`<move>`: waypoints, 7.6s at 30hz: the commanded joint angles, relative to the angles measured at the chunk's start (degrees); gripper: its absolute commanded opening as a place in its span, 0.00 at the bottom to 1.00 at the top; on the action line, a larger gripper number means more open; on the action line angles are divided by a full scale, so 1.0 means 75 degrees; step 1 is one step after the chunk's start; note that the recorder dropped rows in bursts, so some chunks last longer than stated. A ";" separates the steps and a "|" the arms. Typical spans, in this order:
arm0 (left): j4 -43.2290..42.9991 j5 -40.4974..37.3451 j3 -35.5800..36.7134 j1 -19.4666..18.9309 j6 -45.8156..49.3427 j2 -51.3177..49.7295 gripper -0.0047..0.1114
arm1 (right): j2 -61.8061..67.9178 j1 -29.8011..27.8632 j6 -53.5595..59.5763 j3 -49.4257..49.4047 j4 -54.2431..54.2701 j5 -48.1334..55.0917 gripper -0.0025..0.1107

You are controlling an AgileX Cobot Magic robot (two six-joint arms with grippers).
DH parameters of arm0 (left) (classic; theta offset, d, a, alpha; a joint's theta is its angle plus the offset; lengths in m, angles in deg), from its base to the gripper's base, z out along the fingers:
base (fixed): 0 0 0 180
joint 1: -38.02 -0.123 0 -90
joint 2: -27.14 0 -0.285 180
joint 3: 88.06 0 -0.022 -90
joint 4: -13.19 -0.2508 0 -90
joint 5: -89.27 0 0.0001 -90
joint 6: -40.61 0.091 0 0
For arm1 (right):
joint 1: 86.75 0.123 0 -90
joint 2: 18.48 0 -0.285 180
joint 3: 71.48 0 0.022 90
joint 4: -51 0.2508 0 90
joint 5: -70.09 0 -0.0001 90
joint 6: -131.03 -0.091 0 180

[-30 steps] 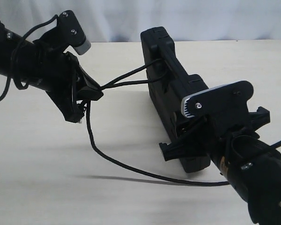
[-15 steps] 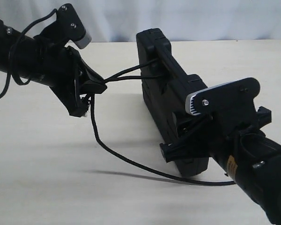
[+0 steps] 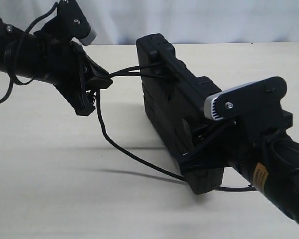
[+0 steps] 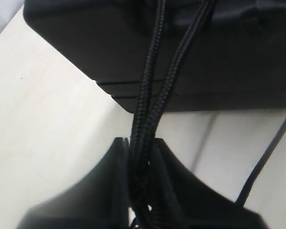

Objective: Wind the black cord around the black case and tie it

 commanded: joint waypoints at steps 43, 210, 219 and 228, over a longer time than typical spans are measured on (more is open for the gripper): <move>0.1121 0.1753 -0.0045 0.1427 0.0415 -0.0459 0.04 | 0.0102 -0.0032 -0.0702 0.0392 -0.0345 -0.0232 0.06; -0.0527 0.0215 -0.0654 -0.0094 -0.2360 0.1156 0.69 | 0.4378 0.0322 0.1117 0.1269 -0.0536 -0.3442 0.85; -0.0760 0.0091 -0.0654 -0.0094 -0.2413 0.1156 0.69 | 0.4286 0.0322 0.1980 0.1269 -0.0536 -0.4417 0.85; -0.1058 -0.0043 -0.0654 -0.0094 -0.2488 0.1156 0.69 | 0.3730 0.0322 0.2402 0.1269 -0.0536 -0.4656 0.85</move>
